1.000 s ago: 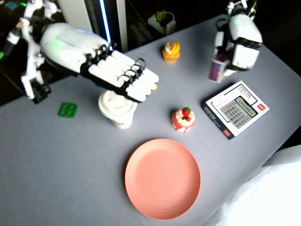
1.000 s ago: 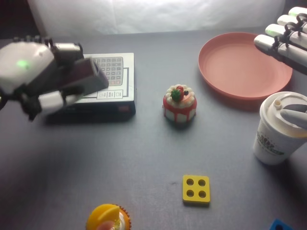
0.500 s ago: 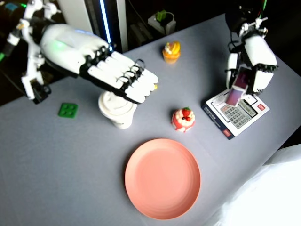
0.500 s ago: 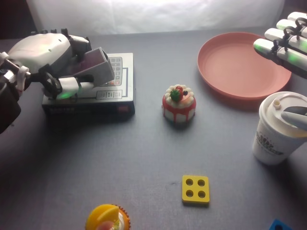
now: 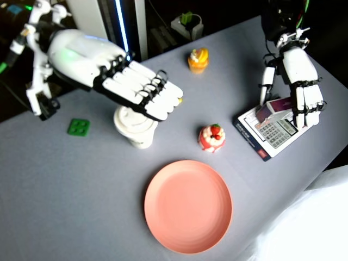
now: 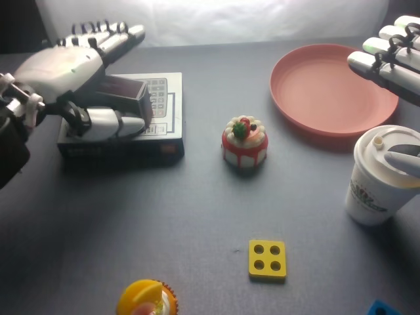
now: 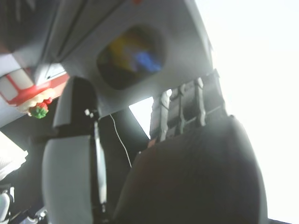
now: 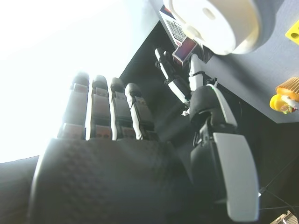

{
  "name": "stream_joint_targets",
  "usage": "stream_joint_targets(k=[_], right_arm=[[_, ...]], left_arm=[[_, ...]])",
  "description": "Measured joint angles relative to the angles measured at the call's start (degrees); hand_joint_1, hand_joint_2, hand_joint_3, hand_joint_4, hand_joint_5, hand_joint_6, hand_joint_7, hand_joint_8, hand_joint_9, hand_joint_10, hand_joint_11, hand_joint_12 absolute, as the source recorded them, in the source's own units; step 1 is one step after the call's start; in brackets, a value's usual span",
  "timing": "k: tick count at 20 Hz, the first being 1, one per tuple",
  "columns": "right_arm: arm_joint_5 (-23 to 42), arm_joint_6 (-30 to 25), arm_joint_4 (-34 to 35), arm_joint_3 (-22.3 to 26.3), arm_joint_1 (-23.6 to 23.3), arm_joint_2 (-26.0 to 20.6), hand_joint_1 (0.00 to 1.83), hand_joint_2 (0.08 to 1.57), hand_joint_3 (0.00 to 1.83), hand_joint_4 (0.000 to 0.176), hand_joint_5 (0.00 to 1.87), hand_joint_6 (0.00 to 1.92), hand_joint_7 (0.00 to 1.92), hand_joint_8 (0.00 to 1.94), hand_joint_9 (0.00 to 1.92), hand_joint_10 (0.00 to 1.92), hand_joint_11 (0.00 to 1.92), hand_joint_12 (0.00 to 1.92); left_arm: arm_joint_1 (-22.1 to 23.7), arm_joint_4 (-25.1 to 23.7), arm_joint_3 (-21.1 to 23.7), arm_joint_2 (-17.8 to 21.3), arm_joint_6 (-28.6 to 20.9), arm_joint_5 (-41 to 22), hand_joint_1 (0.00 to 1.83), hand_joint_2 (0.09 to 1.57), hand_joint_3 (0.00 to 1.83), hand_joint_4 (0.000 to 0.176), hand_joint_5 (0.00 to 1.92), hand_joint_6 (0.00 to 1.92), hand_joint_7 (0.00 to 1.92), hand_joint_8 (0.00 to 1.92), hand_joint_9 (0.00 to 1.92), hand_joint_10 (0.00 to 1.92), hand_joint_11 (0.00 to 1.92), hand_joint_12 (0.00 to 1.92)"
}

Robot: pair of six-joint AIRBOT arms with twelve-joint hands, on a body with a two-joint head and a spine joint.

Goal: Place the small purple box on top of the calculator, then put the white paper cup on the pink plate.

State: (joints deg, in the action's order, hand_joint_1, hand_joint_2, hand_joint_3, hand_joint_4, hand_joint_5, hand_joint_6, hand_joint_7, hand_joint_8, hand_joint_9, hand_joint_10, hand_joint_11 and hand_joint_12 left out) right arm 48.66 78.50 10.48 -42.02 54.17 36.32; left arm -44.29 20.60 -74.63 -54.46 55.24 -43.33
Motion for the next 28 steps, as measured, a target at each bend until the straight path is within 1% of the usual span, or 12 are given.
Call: stream_joint_targets(k=[2, 3, 6, 11, 13, 15, 17, 21, 25, 26, 27, 28], right_arm=[[0.44, -0.42, 0.00, 0.02, 0.37, -0.07, 0.37, 1.27, 0.00, 0.000, 0.00, 0.00, 0.00, 0.00, 0.00, 0.00, 0.00, 0.00], [0.37, -1.16, -0.11, 0.02, 0.37, -0.17, 0.39, 1.24, 0.00, 0.000, 0.00, 0.00, 0.00, 0.00, 0.00, 0.00, 0.00, 0.00], [0.76, -5.42, -1.57, -0.28, 0.42, -0.59, 0.43, 1.20, 0.00, 0.000, 0.00, 0.00, 0.00, 0.00, 0.00, 0.00, 0.00, 0.00], [0.52, -14.32, -3.50, -3.28, 3.17, -0.35, 0.51, 1.08, 0.00, 0.000, 0.00, 0.00, 0.00, 0.00, 0.00, 0.00, 0.03, 0.02], [-0.07, -14.62, -3.28, -4.11, 3.15, 0.92, 0.57, 0.93, 0.06, 0.000, 0.00, 0.00, 0.00, 0.00, 0.00, 0.00, 0.00, 0.44], [-2.23, -14.91, -3.76, -5.16, 3.06, 2.58, 0.64, 0.91, 0.05, 0.017, 0.00, 0.00, 0.00, 0.00, 0.00, 0.00, 0.00, 0.02], [-5.46, -15.56, -3.69, -6.58, 2.60, 4.13, 0.73, 0.89, 0.03, 0.034, 0.00, 0.00, 0.00, 0.00, 0.00, 0.00, 0.00, 0.00], [-10.43, -15.61, -2.16, -9.86, 1.14, 7.19, 0.82, 0.90, 0.03, 0.000, 0.00, 0.00, 0.00, 0.00, 0.00, 0.00, 0.00, 0.00], [-13.86, -15.67, -2.16, -11.93, -0.39, 9.55, 0.84, 0.91, 0.03, 0.013, 0.00, 0.00, 0.00, 0.00, 0.00, 0.00, 0.02, 0.01], [-14.16, -15.76, -1.88, -12.13, -0.46, 9.79, 0.88, 0.98, 0.00, 0.000, 0.00, 0.00, 0.08, 0.00, 0.07, 0.24, 0.00, 1.00], [-14.25, -15.76, -1.77, -12.26, -0.48, 9.86, 0.94, 1.00, 0.00, 0.000, 0.06, 0.03, 0.18, 0.04, 0.04, 0.83, 0.00, 1.67], [-14.25, -15.74, -1.64, -12.24, -0.48, 9.86, 1.05, 1.04, 0.00, 0.000, 0.20, 0.14, 0.36, 0.25, 0.23, 1.14, 0.19, 1.82]], left_arm=[[-0.31, -1.55, 2.67, 2.32, 0.02, -3.89, 0.61, 0.94, 0.00, 0.091, 0.00, 0.00, 0.00, 0.00, 0.00, 0.00, 0.02, 0.01], [-1.44, -2.40, 4.96, 4.13, -0.31, -8.00, 0.65, 0.94, 0.00, 0.113, 0.00, 0.00, 0.00, 0.00, 0.00, 0.00, 0.00, 0.00], [-4.70, -4.94, 8.37, 6.51, -3.26, -14.36, 0.68, 0.94, 0.00, 0.106, 0.00, 0.00, 0.00, 0.00, 0.00, 0.00, 0.00, 0.00], [-7.54, -9.68, 11.96, 9.03, -7.15, -23.93, 0.63, 0.96, 0.00, 0.149, 0.00, 0.00, 0.00, 0.00, 0.00, 0.00, 0.00, 0.00], [-7.63, -10.84, 12.68, 9.46, -7.56, -26.36, 0.60, 0.95, 0.00, 0.150, 0.00, 0.00, 0.00, 0.00, 0.00, 0.00, 0.00, 0.00], [-7.80, -11.74, 12.70, 9.46, -7.78, -26.91, 0.59, 0.95, 0.00, 0.145, 0.02, 0.01, 0.00, 0.00, 0.00, 0.00, 0.00, 0.00], [-7.98, -11.74, 12.74, 9.46, -8.24, -26.97, 0.63, 0.97, 0.00, 0.154, 0.02, 0.01, 0.00, 0.00, 0.00, 0.00, 0.00, 0.00], [-8.15, -12.02, 13.05, 9.46, -8.50, -27.34, 0.68, 0.99, 0.01, 0.141, 0.03, 0.01, 0.00, 0.00, 0.00, 0.00, 0.00, 0.00], [-8.68, -12.09, 13.05, 9.46, -8.59, -27.45, 0.70, 1.00, 0.01, 0.144, 0.02, 0.00, 0.00, 0.00, 0.00, 0.00, 0.00, 0.00], [-8.74, -12.04, 13.05, 9.46, -8.61, -27.28, 0.72, 1.01, 0.01, 0.135, 0.02, 0.00, 0.00, 0.00, 0.00, 0.00, 0.00, 0.00], [-8.85, -11.87, 13.05, 9.46, -8.61, -26.97, 0.73, 1.01, 0.01, 0.113, 0.03, 0.00, 0.00, 0.00, 0.00, 0.00, 0.00, 0.00], [-8.85, -11.82, 13.05, 9.46, -8.61, -26.99, 0.75, 1.02, 0.02, 0.118, 0.03, 0.00, 0.00, 0.00, 0.00, 0.00, 0.00, 0.00]])
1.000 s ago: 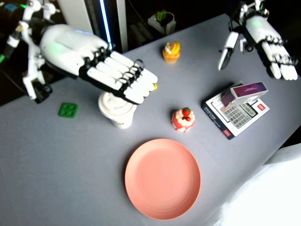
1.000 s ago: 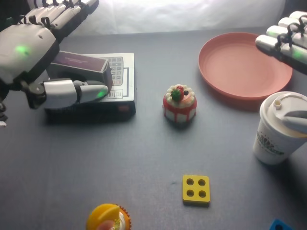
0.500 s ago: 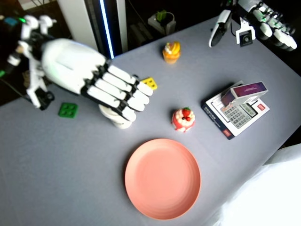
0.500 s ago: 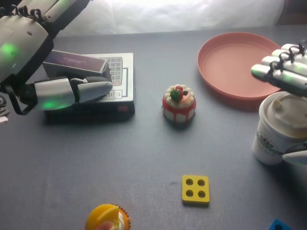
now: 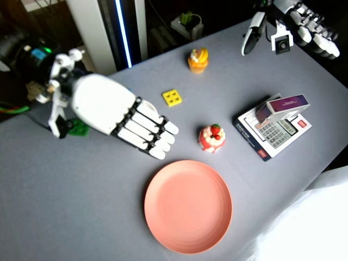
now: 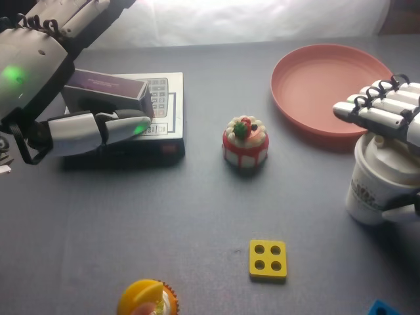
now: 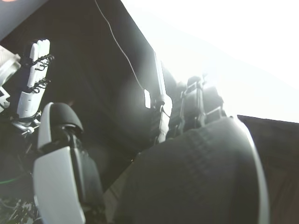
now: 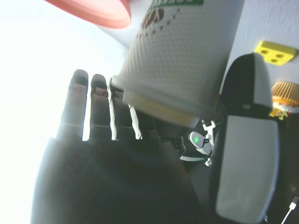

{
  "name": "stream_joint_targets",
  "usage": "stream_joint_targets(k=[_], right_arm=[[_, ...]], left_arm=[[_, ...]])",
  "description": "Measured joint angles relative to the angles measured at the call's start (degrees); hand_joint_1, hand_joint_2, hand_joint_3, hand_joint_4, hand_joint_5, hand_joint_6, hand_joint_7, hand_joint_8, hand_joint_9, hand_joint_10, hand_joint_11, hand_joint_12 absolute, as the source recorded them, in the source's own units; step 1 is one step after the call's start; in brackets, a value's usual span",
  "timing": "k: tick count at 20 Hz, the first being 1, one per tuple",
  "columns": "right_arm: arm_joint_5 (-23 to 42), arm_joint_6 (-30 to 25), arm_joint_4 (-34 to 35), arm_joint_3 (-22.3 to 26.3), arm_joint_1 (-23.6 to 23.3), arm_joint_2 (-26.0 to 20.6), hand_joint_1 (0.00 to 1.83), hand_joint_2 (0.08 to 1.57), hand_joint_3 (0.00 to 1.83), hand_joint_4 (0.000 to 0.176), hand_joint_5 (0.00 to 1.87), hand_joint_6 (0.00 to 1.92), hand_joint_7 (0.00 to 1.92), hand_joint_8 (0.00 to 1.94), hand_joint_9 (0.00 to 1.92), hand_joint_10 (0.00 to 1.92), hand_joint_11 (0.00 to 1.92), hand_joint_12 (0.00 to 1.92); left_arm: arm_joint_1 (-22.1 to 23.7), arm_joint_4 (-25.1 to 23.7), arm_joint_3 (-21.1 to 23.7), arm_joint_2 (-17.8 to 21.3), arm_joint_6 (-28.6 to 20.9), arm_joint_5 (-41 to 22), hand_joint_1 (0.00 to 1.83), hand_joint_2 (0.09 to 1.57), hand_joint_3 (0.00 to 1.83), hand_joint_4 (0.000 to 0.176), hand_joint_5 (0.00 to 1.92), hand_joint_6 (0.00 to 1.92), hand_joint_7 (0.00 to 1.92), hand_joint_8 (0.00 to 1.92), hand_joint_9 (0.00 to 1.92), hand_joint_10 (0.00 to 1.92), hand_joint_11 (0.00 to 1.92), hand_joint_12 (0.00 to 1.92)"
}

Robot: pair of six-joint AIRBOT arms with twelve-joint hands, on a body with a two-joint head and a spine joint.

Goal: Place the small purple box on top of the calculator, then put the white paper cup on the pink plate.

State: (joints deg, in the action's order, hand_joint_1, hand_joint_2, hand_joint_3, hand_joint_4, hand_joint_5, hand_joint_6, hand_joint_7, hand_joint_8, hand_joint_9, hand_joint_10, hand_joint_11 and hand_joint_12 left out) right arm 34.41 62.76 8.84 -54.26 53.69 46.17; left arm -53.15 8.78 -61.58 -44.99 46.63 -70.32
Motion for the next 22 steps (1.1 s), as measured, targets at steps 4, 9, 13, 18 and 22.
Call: stream_joint_targets(k=[4, 9, 13, 18, 22], right_arm=[[0.42, 0.00, 0.17, 0.00, -0.44, -0.11, 1.12, 1.11, 0.01, 0.000, 0.18, 0.90, 0.40, 0.94, 0.39, 1.48, 0.37, 1.92], [4.00, 0.00, -0.04, 1.79, -1.68, -3.32, 1.13, 1.06, 0.00, 0.000, 0.20, 1.08, 0.31, 1.14, 0.33, 1.67, 0.36, 1.92], [6.49, -0.02, -0.11, -0.17, -6.62, -3.02, 1.20, 1.10, 0.00, 0.000, 0.11, 1.10, 0.30, 1.09, 0.39, 1.64, 0.36, 1.92], [0.44, 0.72, 2.86, -8.85, -15.54, 4.11, 1.19, 1.13, 0.01, 0.000, 0.12, 0.90, 0.22, 0.91, 0.25, 1.60, 0.31, 1.92], [-9.11, 6.91, 9.66, -18.23, -22.49, 11.85, 1.17, 1.17, 0.01, 0.000, 0.24, 0.79, 0.36, 0.86, 0.35, 1.60, 0.36, 1.92]], left_arm=[[-0.68, -0.17, 0.00, 0.02, -0.24, 0.11, 0.78, 1.04, 0.01, 0.096, 0.06, 0.01, 0.00, 0.00, 0.00, 0.00, 0.00, 0.00], [-1.16, 0.04, 0.00, 0.13, -1.16, 0.07, 0.82, 1.13, 0.02, 0.068, 0.08, 0.01, 0.00, 0.00, 0.00, 0.00, 0.03, 0.02], [-2.27, -0.26, 0.00, 0.11, -1.99, 0.42, 0.89, 1.14, 0.01, 0.077, 0.10, 0.01, 0.00, 0.00, 0.00, 0.00, 0.03, 0.02], [-3.69, 0.00, 0.00, -0.52, -3.32, 0.07, 0.88, 1.20, 0.02, 0.069, 0.09, 0.00, 0.00, 0.00, 0.00, 0.00, 0.00, 0.02], [-6.10, 1.33, 0.00, -1.40, -4.46, -0.26, 0.89, 1.20, 0.01, 0.043, 0.10, 0.00, 0.00, 0.00, 0.00, 0.00, 0.01, 0.00]])
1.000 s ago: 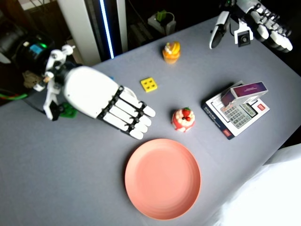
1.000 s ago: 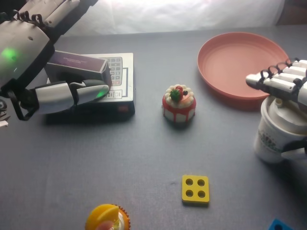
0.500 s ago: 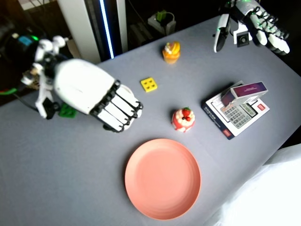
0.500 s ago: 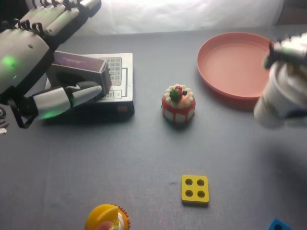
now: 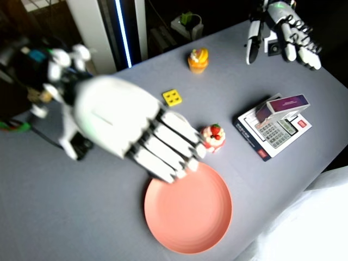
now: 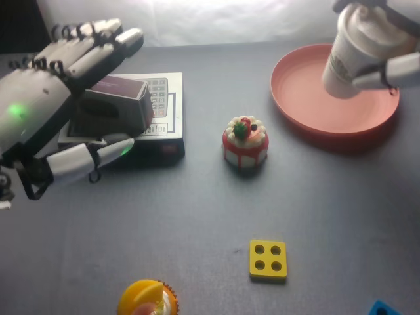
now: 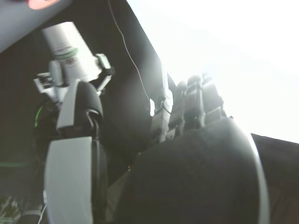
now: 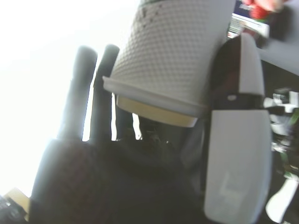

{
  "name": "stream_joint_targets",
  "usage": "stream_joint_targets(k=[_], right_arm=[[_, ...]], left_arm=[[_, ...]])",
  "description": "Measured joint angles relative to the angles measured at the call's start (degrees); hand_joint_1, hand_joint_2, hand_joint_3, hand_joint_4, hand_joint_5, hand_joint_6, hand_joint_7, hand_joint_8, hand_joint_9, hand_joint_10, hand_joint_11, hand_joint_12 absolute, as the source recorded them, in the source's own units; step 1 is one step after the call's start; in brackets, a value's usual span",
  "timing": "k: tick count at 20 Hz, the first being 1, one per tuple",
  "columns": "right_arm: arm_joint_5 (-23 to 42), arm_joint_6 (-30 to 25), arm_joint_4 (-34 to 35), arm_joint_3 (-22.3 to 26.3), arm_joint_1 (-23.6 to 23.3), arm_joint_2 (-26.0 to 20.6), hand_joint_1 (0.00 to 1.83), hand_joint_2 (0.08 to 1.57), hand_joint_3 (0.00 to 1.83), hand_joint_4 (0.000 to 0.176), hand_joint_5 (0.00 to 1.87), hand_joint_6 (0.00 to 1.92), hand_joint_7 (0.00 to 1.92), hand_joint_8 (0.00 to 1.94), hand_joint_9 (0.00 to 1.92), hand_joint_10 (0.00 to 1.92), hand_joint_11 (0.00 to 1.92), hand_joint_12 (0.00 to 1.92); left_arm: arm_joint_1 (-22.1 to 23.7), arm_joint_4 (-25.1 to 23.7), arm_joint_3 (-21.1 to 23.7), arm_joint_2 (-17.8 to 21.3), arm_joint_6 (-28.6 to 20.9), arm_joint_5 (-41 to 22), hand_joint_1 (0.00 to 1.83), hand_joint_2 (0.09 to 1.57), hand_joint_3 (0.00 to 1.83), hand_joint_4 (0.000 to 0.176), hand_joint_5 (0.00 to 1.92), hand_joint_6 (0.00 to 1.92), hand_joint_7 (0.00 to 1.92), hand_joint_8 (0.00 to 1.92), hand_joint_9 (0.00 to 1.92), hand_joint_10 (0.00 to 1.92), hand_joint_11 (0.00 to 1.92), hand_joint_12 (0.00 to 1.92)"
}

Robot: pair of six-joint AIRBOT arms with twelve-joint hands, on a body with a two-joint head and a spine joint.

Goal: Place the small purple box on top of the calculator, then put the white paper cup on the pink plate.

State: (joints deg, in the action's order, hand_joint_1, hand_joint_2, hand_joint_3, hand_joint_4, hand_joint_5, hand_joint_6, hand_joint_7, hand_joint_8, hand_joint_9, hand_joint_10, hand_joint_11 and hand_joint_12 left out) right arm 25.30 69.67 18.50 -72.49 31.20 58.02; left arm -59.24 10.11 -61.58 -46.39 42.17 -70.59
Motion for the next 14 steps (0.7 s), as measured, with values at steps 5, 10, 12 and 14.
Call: stream_joint_targets(k=[5, 10, 12, 14], right_arm=[[-6.64, 5.27, 8.41, -7.48, -2.08, 6.25, 1.10, 1.16, 0.00, 0.000, 0.21, 0.59, 0.41, 0.64, 0.20, 1.53, 0.18, 1.92], [-9.05, 5.44, 13.64, -11.74, -2.03, 8.92, 1.09, 1.13, 0.00, 0.000, 0.32, 0.17, 0.43, 0.27, 0.21, 1.18, 0.08, 1.84], [-9.60, 5.53, 14.97, -12.90, -1.70, 9.62, 1.05, 1.10, 0.00, 0.000, 0.26, 0.07, 0.35, 0.13, 0.17, 1.06, 0.00, 1.77], [-10.27, 5.55, 15.72, -13.35, -1.03, 10.08, 1.04, 1.05, 0.00, 0.000, 0.15, 0.01, 0.23, 0.02, 0.14, 0.94, 0.00, 1.70]], left_arm=[[-0.15, 0.13, -0.13, -1.03, -0.48, -1.46, 0.94, 1.20, 0.00, 0.036, 0.10, 0.00, 0.00, 0.00, 0.00, 0.00, 0.01, 0.01], [-0.94, 0.92, -0.57, -1.68, -1.57, -2.47, 0.90, 1.20, 0.00, 0.029, 0.12, 0.01, 0.00, 0.00, 0.00, 0.00, 0.00, 0.00], [-1.16, 1.31, -0.68, -1.70, -1.70, -2.51, 0.89, 1.20, 0.00, 0.038, 0.11, 0.00, 0.00, 0.00, 0.00, 0.00, 0.00, 0.00], [-1.22, 1.40, -0.74, -1.73, -1.79, -3.10, 0.90, 1.19, 0.00, 0.052, 0.11, 0.00, 0.00, 0.00, 0.00, 0.00, 0.00, 0.00]])
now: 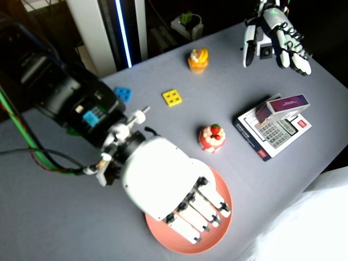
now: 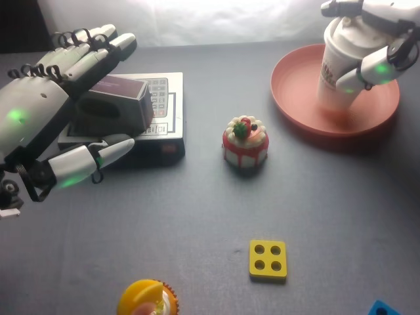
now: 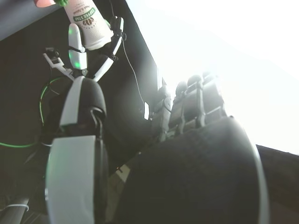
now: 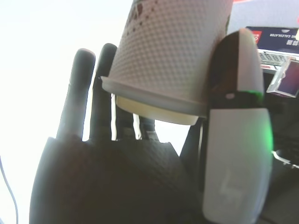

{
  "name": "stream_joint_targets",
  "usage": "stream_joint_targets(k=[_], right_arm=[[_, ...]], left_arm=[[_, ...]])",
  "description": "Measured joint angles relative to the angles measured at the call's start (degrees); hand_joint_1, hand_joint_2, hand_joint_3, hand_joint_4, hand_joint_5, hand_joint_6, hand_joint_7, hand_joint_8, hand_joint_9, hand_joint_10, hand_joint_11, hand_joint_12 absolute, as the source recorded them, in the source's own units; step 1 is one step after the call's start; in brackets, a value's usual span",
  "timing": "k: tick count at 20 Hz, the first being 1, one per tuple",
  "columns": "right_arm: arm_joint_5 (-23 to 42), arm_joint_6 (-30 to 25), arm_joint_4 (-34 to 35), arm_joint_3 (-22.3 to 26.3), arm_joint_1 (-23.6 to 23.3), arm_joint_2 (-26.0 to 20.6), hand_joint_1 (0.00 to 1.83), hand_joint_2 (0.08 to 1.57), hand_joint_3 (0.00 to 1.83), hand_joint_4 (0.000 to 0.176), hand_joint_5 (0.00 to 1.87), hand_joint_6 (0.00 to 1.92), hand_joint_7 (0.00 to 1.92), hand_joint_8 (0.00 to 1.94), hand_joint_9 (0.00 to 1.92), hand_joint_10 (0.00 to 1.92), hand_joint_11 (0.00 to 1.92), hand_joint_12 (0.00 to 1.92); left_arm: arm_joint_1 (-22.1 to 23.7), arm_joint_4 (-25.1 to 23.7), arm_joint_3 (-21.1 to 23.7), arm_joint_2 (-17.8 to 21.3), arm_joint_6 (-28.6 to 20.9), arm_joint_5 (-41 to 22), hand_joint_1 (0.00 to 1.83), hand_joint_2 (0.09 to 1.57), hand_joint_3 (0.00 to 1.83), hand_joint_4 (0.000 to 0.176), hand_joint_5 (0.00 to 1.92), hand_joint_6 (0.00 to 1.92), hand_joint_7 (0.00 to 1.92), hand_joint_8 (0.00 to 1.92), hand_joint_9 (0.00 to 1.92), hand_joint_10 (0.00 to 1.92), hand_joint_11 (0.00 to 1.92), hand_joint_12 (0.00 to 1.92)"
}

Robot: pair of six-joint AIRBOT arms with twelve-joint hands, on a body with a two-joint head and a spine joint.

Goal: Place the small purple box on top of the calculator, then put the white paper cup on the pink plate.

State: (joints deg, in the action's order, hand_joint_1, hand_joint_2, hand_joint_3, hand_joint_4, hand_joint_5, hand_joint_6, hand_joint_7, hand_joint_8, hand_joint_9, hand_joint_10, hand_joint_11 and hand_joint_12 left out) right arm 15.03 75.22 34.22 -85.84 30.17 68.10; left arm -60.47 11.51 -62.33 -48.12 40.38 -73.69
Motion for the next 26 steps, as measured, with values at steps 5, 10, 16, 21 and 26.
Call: stream_joint_targets(k=[5, 10, 16, 21, 26], right_arm=[[-1.20, 0.07, 0.94, -0.61, 0.87, 0.61, 0.90, 1.05, 0.00, 0.006, 0.00, 0.00, 0.00, 0.00, 0.07, 0.27, 0.00, 0.96], [-1.01, 1.25, 1.01, -0.22, 0.87, 0.59, 0.79, 0.97, 0.00, 0.061, 0.00, 0.00, 0.00, 0.00, 0.03, 0.04, 0.00, 0.78], [-0.92, 3.96, 0.68, 3.28, 0.48, -0.52, 0.74, 0.91, 0.00, 0.107, 0.00, 0.00, 0.00, 0.00, 0.00, 0.00, 0.00, 0.93], [1.86, 6.54, 0.39, 8.44, -0.04, -3.37, 0.63, 0.91, 0.00, 0.123, 0.00, 0.00, 0.00, 0.00, 0.00, 0.00, 0.00, 1.25], [8.52, 5.77, -5.62, 18.53, -0.02, -13.07, 0.62, 0.89, 0.00, 0.066, 0.00, 0.00, 0.00, 0.00, 0.00, 0.00, 0.00, 0.81]], left_arm=[[0.00, 0.00, -0.04, -0.02, -0.20, -0.50, 0.92, 1.19, 0.00, 0.058, 0.10, 0.00, 0.00, 0.00, 0.00, 0.00, 0.00, 0.00], [-0.13, 0.17, -0.04, -0.02, -0.22, -0.57, 0.87, 1.20, 0.00, 0.054, 0.11, 0.00, 0.00, 0.00, 0.00, 0.00, 0.00, 0.00], [-0.48, 0.33, -0.04, -0.02, -0.63, -0.90, 0.92, 1.18, 0.00, 0.057, 0.11, 0.00, 0.00, 0.00, 0.00, 0.00, 0.00, 0.00], [-1.05, 0.74, -0.02, -0.02, -0.68, -1.49, 0.80, 1.19, 0.00, 0.047, 0.11, 0.00, 0.00, 0.00, 0.00, 0.00, 0.00, 0.00], [-3.32, 2.58, 0.52, 0.04, -0.83, -3.48, 0.79, 1.18, 0.00, 0.068, 0.12, 0.00, 0.00, 0.00, 0.00, 0.00, 0.00, 0.00]])
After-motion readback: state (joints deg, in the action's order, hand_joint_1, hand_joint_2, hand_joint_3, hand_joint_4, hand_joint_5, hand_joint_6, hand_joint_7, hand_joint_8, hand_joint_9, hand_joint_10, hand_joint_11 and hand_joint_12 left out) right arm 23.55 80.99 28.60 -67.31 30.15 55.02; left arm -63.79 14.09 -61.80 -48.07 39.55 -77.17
